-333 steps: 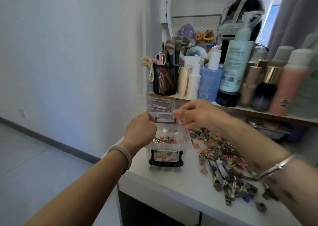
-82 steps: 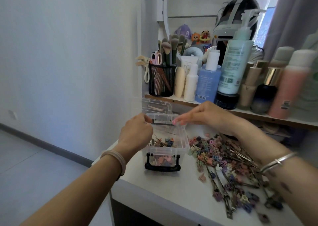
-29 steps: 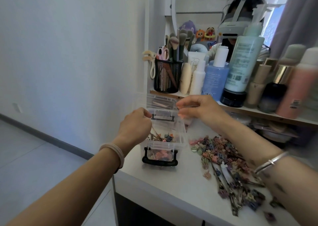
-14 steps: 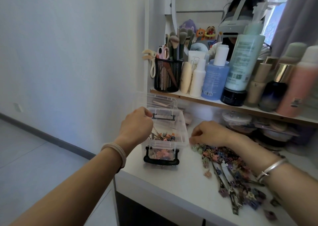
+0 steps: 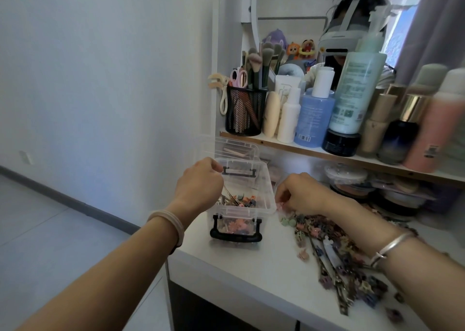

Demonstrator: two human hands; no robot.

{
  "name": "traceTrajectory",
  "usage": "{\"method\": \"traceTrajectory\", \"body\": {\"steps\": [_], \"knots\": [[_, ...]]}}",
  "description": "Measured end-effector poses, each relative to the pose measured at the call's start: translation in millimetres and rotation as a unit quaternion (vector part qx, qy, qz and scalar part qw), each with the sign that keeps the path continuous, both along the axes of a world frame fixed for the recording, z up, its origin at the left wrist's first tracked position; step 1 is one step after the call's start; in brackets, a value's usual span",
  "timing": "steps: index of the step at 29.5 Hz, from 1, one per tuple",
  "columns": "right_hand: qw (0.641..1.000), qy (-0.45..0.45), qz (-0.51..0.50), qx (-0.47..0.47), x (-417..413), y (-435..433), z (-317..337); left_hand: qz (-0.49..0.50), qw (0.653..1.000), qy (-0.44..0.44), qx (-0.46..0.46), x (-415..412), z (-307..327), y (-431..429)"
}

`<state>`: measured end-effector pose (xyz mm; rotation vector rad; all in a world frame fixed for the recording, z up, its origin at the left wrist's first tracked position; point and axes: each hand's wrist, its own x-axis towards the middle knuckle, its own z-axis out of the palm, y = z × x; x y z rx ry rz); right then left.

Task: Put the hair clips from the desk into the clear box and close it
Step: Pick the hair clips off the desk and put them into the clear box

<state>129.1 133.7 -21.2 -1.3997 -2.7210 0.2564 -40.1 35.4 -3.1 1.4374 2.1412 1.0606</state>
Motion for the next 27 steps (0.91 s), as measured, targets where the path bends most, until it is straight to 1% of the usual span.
{"method": "traceTrajectory", "body": {"steps": [2,3,4,6,7,8,10,13,15,17,19,21,24,27], "knots": [[0.998,0.058,-0.011,-0.006,1,1,7,0.0,1.0,-0.002,0.001,0,0,0],[0.993,0.114,-0.019,-0.019,1,0,14,0.0,1.0,-0.002,0.002,0,0,0],[0.981,0.189,-0.023,-0.038,0,-2,22,0.0,1.0,-0.001,0.001,0,0,0],[0.936,0.341,-0.012,-0.087,-4,-10,39,0.001,1.0,0.001,0.001,1,0,0],[0.917,0.382,0.002,-0.114,-6,-13,44,0.001,1.0,0.002,0.0,1,0,0],[0.911,0.388,0.015,-0.135,-9,-16,48,0.001,1.0,0.003,-0.001,1,0,0],[0.926,0.35,0.02,-0.14,-13,-18,46,0.001,1.0,0.002,0.0,2,0,0],[0.958,0.276,-0.033,-0.073,-8,-8,31,0.001,1.0,0.004,0.001,4,0,-1],[0.982,0.17,-0.076,-0.023,-1,-1,16,0.002,1.0,0.005,0.004,5,1,-1],[0.99,0.1,-0.101,-0.015,5,3,4,0.002,1.0,0.006,0.005,4,1,-2],[0.992,0.065,-0.1,-0.033,7,3,-3,0.001,1.0,0.008,0.005,4,1,-1],[0.996,0.032,-0.071,-0.049,3,-1,-4,0.001,1.0,0.01,0.005,3,1,-1],[0.997,0.037,-0.017,-0.065,-5,-7,-4,0.001,1.0,0.009,0.003,2,0,1],[0.999,0.023,0.017,-0.045,-9,-8,-8,0.002,1.0,0.006,0.001,2,-1,1]]}}
